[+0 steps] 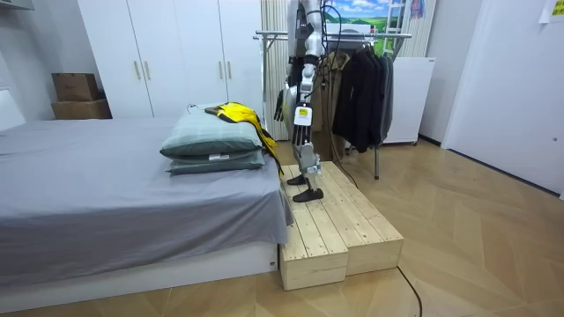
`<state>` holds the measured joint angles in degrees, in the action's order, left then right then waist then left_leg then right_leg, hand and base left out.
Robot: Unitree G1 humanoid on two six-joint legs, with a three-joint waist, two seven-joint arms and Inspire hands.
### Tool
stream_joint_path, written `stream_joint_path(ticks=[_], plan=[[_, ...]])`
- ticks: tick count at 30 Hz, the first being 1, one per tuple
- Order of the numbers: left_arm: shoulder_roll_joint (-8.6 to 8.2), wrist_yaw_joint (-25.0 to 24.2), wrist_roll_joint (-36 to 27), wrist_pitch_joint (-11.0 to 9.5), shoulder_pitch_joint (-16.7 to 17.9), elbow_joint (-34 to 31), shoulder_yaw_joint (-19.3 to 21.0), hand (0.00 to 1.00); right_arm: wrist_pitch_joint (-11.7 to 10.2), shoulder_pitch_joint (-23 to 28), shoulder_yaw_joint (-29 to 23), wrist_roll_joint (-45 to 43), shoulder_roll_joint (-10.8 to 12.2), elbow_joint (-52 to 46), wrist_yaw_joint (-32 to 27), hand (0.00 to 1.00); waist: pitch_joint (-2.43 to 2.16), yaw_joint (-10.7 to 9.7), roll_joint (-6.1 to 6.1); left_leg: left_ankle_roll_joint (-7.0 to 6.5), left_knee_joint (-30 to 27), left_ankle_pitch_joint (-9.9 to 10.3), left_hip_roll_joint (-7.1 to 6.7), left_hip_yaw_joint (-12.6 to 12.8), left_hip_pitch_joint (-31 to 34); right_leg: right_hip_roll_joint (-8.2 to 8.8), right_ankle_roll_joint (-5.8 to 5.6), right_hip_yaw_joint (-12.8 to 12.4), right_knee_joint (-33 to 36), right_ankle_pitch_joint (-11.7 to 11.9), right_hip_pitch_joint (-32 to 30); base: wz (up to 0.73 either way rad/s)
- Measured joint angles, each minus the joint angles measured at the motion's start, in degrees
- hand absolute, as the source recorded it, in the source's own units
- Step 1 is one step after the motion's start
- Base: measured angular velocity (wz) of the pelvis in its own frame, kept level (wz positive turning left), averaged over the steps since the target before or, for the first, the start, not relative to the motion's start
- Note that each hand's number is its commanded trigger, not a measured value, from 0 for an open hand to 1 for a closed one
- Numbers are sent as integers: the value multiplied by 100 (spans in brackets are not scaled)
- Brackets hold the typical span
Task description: Hang clothes
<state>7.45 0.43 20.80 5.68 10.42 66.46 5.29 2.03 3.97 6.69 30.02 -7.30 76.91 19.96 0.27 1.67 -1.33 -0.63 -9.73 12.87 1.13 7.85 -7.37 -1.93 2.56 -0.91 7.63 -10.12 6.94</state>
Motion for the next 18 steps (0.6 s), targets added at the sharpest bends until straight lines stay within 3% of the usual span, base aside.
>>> stream_joint_path(ticks=[8, 18], plan=[[20, 171, -31, -94, -21, 23, -214, 0, -107, -68, 107, -393, -17, -12, -21, 0, -7, 4, 10, 0, -11, 0, 0, 56, 34, -4, 0, -42, 4, -23, -63, -4], [6, 204, 0, -93, 34, 42, -157, 0, -105, -40, -9, -355, -6, -8, -28, 0, -11, 1, 54, 0, -58, 0, -5, 11, 66, 8, 0, 5, -31, -23, -41, 2]])
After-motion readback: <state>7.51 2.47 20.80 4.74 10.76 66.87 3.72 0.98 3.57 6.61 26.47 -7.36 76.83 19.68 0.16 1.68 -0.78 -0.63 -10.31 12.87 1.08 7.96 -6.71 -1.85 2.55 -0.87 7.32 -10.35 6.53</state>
